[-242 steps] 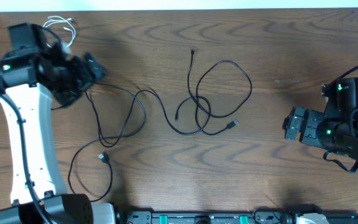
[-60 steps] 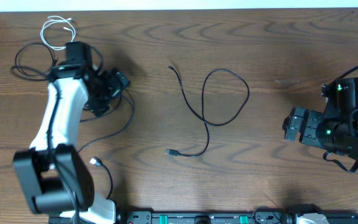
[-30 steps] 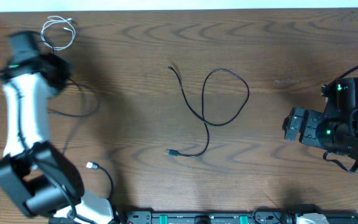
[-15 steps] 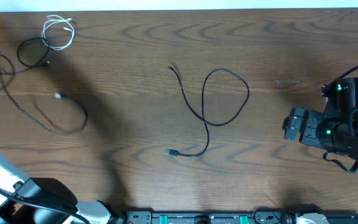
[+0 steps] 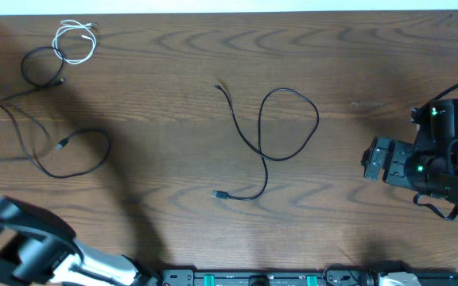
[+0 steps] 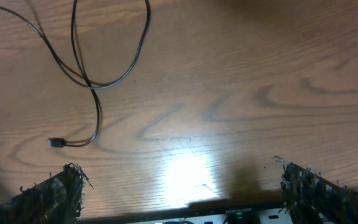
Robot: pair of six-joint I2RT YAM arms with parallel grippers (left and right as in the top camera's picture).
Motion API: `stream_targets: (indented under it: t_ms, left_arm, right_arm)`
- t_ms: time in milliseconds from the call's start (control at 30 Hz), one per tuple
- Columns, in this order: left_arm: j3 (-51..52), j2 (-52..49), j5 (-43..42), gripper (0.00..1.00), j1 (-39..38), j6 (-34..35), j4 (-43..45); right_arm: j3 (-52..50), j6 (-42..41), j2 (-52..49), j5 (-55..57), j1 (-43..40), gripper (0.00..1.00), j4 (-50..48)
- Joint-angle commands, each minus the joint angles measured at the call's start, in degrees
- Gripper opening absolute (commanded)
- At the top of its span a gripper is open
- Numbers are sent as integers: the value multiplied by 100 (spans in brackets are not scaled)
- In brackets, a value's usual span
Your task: Untangle cables
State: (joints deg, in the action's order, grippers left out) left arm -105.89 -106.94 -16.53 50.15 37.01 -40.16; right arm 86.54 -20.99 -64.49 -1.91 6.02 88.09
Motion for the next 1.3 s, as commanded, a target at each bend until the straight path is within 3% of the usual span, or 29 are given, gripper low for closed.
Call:
stream_targets:
  t_ms: [0, 167, 300, 533, 633, 800, 1100, 1267]
  left_arm:
    - [-48, -271, 118, 94, -9, -511, -247]
    - [-48, -323, 114, 94, -52, -514, -638]
    - [-44, -334, 120, 85, -205, -531, -1222]
    - [326, -439, 149, 84, -761, -706, -2048]
    - [730, -439, 850, 84, -1102, -811, -2245]
    - [1458, -439, 2015, 84, -1478, -802, -2297]
    - [2181, -439, 1989, 84, -1504, 116, -2302]
    - [2684, -439, 1438, 84, -1504, 382, -1781]
  right_arm:
    - [22, -37, -2, 26, -35, 99, 9]
    - [22, -37, -2, 26, -35, 99, 9]
    - [22, -37, 0, 26, -37, 99, 9]
    - [22, -37, -2, 26, -35, 99, 9]
    - [22, -37, -2, 26, -37, 99, 9]
    - [22, -37, -2, 26, -35, 99, 9]
    - [22, -37, -2, 26, -35, 99, 9]
    - [22, -37, -2, 26, -35, 99, 9]
